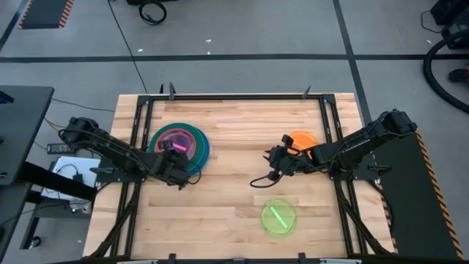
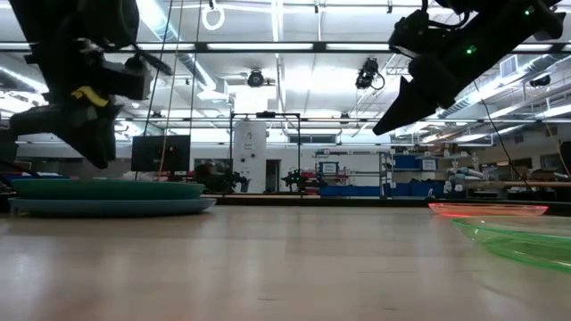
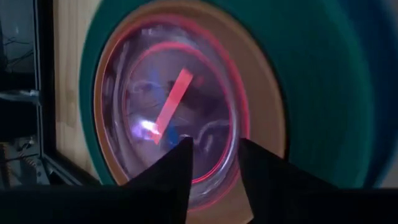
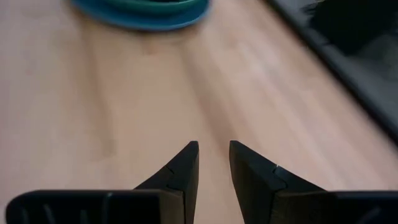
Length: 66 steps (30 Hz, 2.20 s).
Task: Stack plastic plates
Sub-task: Stack the light green plate on top of the pink plate
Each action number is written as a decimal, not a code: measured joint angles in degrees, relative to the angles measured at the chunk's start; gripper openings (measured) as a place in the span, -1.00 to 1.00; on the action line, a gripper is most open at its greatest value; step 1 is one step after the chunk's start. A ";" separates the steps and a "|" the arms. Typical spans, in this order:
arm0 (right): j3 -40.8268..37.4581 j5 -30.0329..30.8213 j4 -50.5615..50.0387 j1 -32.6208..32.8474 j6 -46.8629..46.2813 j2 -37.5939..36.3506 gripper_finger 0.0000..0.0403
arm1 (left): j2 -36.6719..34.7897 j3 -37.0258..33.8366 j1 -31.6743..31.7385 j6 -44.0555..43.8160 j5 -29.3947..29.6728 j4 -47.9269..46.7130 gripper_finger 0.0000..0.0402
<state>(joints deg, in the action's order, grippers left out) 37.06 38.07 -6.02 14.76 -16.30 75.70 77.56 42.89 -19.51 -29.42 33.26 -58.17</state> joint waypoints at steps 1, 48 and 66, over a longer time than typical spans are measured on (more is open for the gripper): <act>0.00 -2.06 -0.02 0.00 0.28 0.00 -0.50 | 0.00 0.72 -0.01 0.09 -0.02 0.21 -0.29; 0.91 -43.54 -13.90 24.94 -54.24 0.13 -0.50 | 19.01 7.09 3.17 55.59 -21.25 68.37 -0.29; 0.87 -43.80 5.76 23.62 -46.14 16.21 -0.50 | 18.86 7.44 3.96 55.66 -21.03 67.75 -0.29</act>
<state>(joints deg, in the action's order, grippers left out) 37.93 -5.73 -0.26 38.38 -62.44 91.92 96.42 50.33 -15.55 26.24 12.23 9.57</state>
